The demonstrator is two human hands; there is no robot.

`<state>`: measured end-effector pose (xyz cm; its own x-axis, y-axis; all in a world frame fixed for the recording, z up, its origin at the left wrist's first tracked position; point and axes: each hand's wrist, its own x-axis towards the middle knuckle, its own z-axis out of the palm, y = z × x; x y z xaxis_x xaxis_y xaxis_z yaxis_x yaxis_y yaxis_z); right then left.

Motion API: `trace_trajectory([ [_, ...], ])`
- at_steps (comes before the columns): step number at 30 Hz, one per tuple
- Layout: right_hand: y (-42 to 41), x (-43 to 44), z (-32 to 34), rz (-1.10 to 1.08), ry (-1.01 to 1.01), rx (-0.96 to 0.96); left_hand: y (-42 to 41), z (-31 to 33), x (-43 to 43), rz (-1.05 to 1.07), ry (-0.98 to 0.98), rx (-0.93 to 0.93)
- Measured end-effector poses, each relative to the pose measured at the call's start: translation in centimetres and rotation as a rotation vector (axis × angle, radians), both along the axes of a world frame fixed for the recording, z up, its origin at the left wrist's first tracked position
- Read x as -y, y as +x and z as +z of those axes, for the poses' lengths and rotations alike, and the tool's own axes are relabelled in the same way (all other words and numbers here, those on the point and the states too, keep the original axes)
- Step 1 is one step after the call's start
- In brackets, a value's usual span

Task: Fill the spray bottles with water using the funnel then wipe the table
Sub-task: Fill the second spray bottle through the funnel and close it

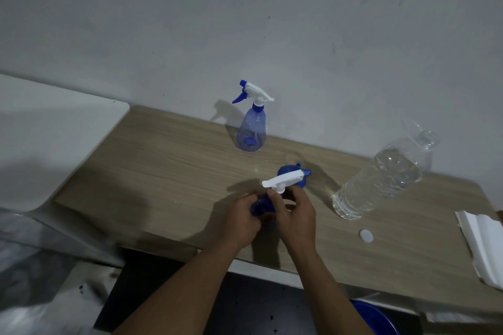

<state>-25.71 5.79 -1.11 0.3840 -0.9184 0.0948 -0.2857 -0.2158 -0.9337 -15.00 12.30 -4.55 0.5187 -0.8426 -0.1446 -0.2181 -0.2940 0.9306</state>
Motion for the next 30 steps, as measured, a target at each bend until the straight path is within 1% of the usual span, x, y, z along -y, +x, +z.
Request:
trace_trajectory([
  [2, 0.16, 0.03, 0.12, -0.027, 0.019, 0.007, -0.03, 0.09, 0.08, 0.016, 0.013, 0.0],
  [7, -0.07, -0.26, -0.48, 0.035, -0.009, 0.014, -0.09, 0.26, -0.02, 0.007, -0.047, -0.073],
  [12, 0.25, -0.07, 0.48, -0.067, 0.089, 0.04, -0.14, 0.51, -0.08, 0.021, -0.031, -0.013],
  [16, 0.12, -0.41, -0.02, -0.006, 0.042, 0.059, -0.17, 0.68, -0.24, 0.008, -0.056, -0.087],
  [21, 0.3, 0.03, -0.11, -0.044, 0.002, -0.027, -0.21, 0.61, -0.32, 0.008, -0.034, 0.026],
  [24, 0.23, -0.11, -0.17, -0.017, -0.023, -0.037, -0.1, 0.76, -0.36, 0.003, -0.007, 0.086],
  [26, 0.26, -0.23, -0.4, 0.004, -0.033, -0.045, -0.1, 0.87, -0.48, -0.008, -0.014, 0.109],
  [30, 0.51, 0.37, -0.3, -0.029, -0.051, -0.114, -0.44, 0.98, -0.41, -0.005, -0.009, 0.163],
])
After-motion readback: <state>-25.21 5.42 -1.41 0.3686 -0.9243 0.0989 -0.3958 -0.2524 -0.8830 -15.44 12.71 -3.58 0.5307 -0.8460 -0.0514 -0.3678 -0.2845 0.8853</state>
